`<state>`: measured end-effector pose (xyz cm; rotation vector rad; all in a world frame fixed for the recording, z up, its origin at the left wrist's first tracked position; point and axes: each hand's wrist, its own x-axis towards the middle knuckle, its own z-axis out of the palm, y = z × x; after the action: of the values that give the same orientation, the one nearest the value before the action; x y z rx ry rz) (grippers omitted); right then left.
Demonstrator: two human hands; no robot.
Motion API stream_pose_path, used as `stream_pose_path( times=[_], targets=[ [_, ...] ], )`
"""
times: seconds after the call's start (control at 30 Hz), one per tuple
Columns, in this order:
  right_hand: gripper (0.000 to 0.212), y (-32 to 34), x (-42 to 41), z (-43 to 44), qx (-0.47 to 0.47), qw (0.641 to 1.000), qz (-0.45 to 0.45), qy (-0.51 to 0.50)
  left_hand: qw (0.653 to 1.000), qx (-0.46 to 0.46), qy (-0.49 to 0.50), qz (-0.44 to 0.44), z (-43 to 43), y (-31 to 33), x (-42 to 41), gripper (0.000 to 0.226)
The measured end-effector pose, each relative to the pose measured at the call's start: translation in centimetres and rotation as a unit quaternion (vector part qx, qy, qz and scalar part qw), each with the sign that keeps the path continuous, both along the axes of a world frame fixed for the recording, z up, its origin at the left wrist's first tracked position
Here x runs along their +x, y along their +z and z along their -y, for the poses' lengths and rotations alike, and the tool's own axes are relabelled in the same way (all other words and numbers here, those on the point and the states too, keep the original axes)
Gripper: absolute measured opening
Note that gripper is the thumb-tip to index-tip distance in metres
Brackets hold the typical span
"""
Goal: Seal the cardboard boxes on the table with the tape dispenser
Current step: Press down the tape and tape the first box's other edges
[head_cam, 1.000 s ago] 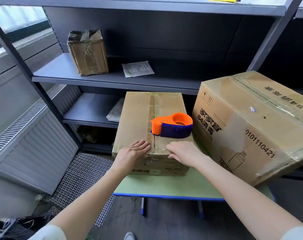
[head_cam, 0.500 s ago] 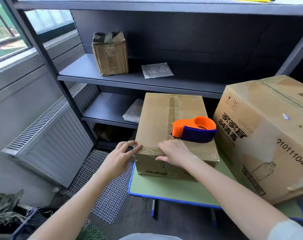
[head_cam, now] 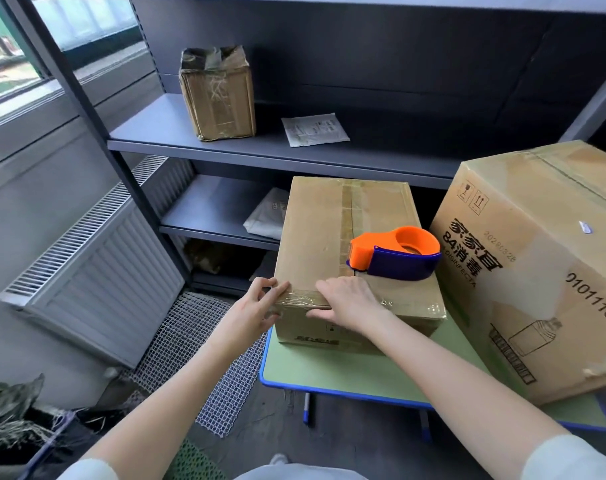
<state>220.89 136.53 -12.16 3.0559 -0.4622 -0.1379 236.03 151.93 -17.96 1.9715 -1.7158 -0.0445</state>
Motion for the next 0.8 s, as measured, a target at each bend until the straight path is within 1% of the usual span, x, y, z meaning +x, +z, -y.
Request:
stream_pose_path(
  times=[0.07, 0.13, 0.2, 0.27, 0.33, 0.47, 0.57, 0.67, 0.8],
  targets=[
    [0.048, -0.1, 0.2, 0.1, 0.001, 1.0, -0.002, -0.003, 1.0, 0.016, -0.005, -0.017, -0.2, 0.1, 0.3, 0.074],
    [0.045, -0.1, 0.2, 0.2, 0.01, 1.0, -0.008, -0.001, 0.997, 0.029, 0.008, -0.076, -0.3, 0.4, 0.4, 0.068],
    [0.043, 0.0, 0.2, 0.3, 0.02, 1.0, -0.01, 0.001, 0.99, 0.029, 0.013, -0.14, -0.4, 0.8, 0.7, 0.058],
    [0.043, 0.1, 0.1, 0.3, 0.027, 1.0, -0.014, 0.0, 0.989, 0.027, 0.002, -0.145, -0.5, 0.8, 1.1, 0.049],
    [0.043, 0.1, 0.2, 0.3, 0.031, 0.999, -0.018, -0.002, 0.992, 0.023, -0.006, -0.123, -0.6, 0.8, 1.5, 0.046],
    [0.044, 0.2, 0.1, 0.3, 0.031, 0.999, -0.016, -0.003, 0.998, 0.001, -0.015, -0.063, -0.4, 0.5, 1.8, 0.047],
    [0.044, 0.1, 0.0, 0.4, 0.031, 0.999, -0.013, -0.002, 0.999, -0.01, -0.028, 0.015, -0.6, -0.3, 1.8, 0.064],
    [0.043, 0.0, 0.1, 0.4, 0.035, 0.999, -0.009, 0.0, 0.999, -0.005, -0.026, 0.046, -0.9, -0.3, 1.8, 0.081],
    [0.044, -0.1, 0.1, 0.4, 0.038, 0.999, -0.004, -0.001, 0.996, 0.042, -0.022, 0.08, -1.1, 0.3, 1.9, 0.101]
  ],
)
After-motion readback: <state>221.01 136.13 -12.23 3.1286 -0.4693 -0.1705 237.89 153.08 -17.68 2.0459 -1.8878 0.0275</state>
